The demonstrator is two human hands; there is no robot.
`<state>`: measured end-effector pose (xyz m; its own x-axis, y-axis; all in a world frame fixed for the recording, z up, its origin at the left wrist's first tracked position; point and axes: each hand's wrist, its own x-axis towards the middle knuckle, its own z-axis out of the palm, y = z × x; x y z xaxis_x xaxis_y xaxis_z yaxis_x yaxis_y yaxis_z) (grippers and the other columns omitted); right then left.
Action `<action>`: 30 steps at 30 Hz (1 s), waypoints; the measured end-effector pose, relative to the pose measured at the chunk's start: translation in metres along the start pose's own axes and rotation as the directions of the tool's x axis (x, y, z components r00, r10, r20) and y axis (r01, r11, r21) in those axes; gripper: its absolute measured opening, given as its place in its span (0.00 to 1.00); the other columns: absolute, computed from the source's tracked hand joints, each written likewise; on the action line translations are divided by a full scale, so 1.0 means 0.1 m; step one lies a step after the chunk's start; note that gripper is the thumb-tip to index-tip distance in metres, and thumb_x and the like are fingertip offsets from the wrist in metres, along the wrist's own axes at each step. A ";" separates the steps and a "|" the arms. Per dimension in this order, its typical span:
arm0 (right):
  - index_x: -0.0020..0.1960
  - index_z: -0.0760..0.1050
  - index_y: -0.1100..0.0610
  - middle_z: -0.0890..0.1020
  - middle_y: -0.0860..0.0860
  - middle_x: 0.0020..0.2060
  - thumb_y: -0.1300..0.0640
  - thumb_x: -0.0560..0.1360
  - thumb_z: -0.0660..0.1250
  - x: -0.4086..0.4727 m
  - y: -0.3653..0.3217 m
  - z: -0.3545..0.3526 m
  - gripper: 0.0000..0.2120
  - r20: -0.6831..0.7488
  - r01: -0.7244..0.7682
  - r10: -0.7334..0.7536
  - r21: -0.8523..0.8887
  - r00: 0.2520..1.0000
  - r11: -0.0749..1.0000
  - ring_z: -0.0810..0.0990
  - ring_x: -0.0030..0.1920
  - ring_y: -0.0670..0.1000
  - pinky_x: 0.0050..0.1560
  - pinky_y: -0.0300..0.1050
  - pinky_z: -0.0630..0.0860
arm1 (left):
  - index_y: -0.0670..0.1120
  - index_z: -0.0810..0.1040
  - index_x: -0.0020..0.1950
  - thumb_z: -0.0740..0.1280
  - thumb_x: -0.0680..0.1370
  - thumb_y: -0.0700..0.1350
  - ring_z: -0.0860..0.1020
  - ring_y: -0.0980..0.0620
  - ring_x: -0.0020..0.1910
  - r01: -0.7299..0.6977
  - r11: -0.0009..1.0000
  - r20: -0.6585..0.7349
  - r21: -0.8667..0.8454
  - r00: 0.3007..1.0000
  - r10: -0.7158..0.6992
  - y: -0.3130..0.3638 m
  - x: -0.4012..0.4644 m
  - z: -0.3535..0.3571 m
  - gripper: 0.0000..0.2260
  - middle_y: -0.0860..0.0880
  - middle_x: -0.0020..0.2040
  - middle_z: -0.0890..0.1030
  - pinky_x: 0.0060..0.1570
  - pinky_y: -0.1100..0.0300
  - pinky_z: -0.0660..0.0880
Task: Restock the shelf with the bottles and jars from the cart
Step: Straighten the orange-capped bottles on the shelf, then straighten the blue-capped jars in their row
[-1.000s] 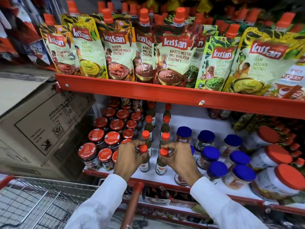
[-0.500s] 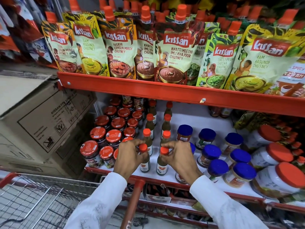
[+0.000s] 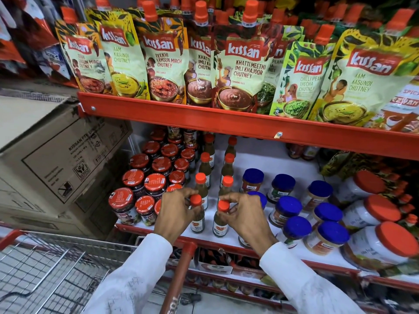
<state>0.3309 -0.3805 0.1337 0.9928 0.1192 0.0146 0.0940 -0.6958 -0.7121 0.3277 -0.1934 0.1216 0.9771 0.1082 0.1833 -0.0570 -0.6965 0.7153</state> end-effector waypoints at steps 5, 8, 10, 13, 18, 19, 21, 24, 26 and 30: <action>0.61 0.79 0.49 0.85 0.47 0.46 0.58 0.67 0.77 -0.05 -0.01 -0.05 0.23 -0.023 0.032 -0.033 -0.032 0.999 0.999 0.76 0.30 0.39 0.37 0.27 0.72 | 0.47 0.83 0.58 0.79 0.65 0.41 0.82 0.58 0.39 -0.011 1.000 0.001 0.012 1.000 0.011 0.04 -0.04 -0.03 0.21 0.51 0.48 0.87 0.45 0.58 0.82; 0.63 0.78 0.50 0.85 0.48 0.51 0.56 0.67 0.78 -0.13 0.01 -0.19 0.25 -0.056 0.058 -0.059 -0.026 0.997 0.998 0.75 0.34 0.41 0.46 0.37 0.77 | 0.49 0.83 0.58 0.80 0.65 0.43 0.81 0.53 0.45 -0.062 0.998 -0.050 0.029 0.997 0.063 0.13 -0.09 -0.07 0.22 0.52 0.52 0.85 0.49 0.58 0.80; 0.62 0.78 0.49 0.83 0.49 0.42 0.55 0.68 0.78 -0.22 0.08 -0.32 0.24 -0.081 0.052 -0.055 -0.044 0.995 0.998 0.77 0.32 0.41 0.46 0.40 0.80 | 0.49 0.83 0.57 0.79 0.66 0.43 0.81 0.51 0.52 -0.112 0.991 -0.111 0.071 0.987 0.120 0.24 -0.13 -0.08 0.20 0.50 0.55 0.85 0.54 0.57 0.78; 0.62 0.79 0.49 0.85 0.51 0.39 0.56 0.69 0.76 -0.38 0.27 -0.53 0.21 -0.119 -0.007 -0.004 -0.094 0.993 0.996 0.81 0.34 0.46 0.48 0.44 0.83 | 0.47 0.83 0.56 0.77 0.68 0.44 0.79 0.47 0.55 -0.182 0.972 -0.144 0.149 0.968 0.204 0.47 -0.23 0.01 0.17 0.48 0.55 0.84 0.57 0.52 0.77; 0.57 0.82 0.54 0.87 0.54 0.34 0.61 0.69 0.75 -0.67 0.78 -0.94 0.16 -0.195 -0.115 0.106 -0.033 0.975 0.993 0.84 0.32 0.48 0.43 0.46 0.83 | 0.48 0.84 0.51 0.76 0.69 0.45 0.79 0.53 0.45 -0.256 0.962 -0.041 0.096 0.964 0.261 0.95 -0.45 0.45 0.12 0.49 0.48 0.85 0.48 0.63 0.74; 0.56 0.82 0.56 0.87 0.54 0.34 0.64 0.69 0.74 -0.71 0.86 -1.02 0.15 -0.203 -0.120 0.113 -0.020 0.973 0.993 0.83 0.31 0.46 0.41 0.39 0.82 | 0.48 0.84 0.51 0.75 0.69 0.45 0.79 0.55 0.42 -0.247 0.967 -0.008 0.067 0.969 0.248 1.04 -0.48 0.56 0.11 0.50 0.46 0.85 0.45 0.65 0.73; 0.54 0.82 0.58 0.85 0.53 0.32 0.68 0.69 0.72 -0.73 0.97 -1.13 0.15 -0.237 -0.125 0.118 -0.017 0.964 0.992 0.79 0.28 0.39 0.35 0.23 0.74 | 0.48 0.84 0.51 0.74 0.71 0.46 0.80 0.55 0.39 -0.187 0.982 0.071 0.005 0.980 0.186 1.14 -0.52 0.78 0.10 0.49 0.45 0.86 0.43 0.64 0.75; 0.54 0.82 0.58 0.84 0.55 0.30 0.68 0.68 0.70 -0.74 1.17 -1.27 0.16 -0.272 -0.143 0.130 -0.028 0.953 0.989 0.81 0.30 0.43 0.34 0.32 0.76 | 0.48 0.83 0.50 0.74 0.71 0.48 0.81 0.53 0.36 -0.093 0.996 0.182 -0.017 0.979 0.094 1.31 -0.55 1.17 0.09 0.49 0.38 0.84 0.42 0.63 0.77; 0.56 0.82 0.58 0.86 0.57 0.34 0.67 0.68 0.69 -0.70 1.33 -1.28 0.17 -0.256 -0.165 0.148 -0.048 0.955 0.985 0.82 0.32 0.50 0.35 0.40 0.75 | 0.49 0.81 0.50 0.74 0.71 0.47 0.81 0.51 0.35 -0.044 0.999 0.220 -0.025 0.974 0.049 1.39 -0.56 1.38 0.09 0.52 0.37 0.82 0.40 0.62 0.77; 0.58 0.79 0.60 0.85 0.58 0.46 0.66 0.71 0.68 -0.63 1.48 -1.23 0.15 -0.158 -0.183 0.175 -0.042 0.972 0.982 0.83 0.47 0.57 0.44 0.45 0.77 | 0.49 0.76 0.54 0.72 0.72 0.43 0.79 0.50 0.35 0.021 1.000 0.283 -0.013 0.959 -0.016 1.54 -0.57 1.65 0.11 0.52 0.43 0.78 0.38 0.62 0.73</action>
<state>0.2910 -0.5781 0.1135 0.9931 -0.1175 0.0006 -0.0866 -0.7352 -0.6723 0.2971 -0.4239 0.1095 0.9959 -0.0858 -0.0272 -0.0392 -0.6849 0.7275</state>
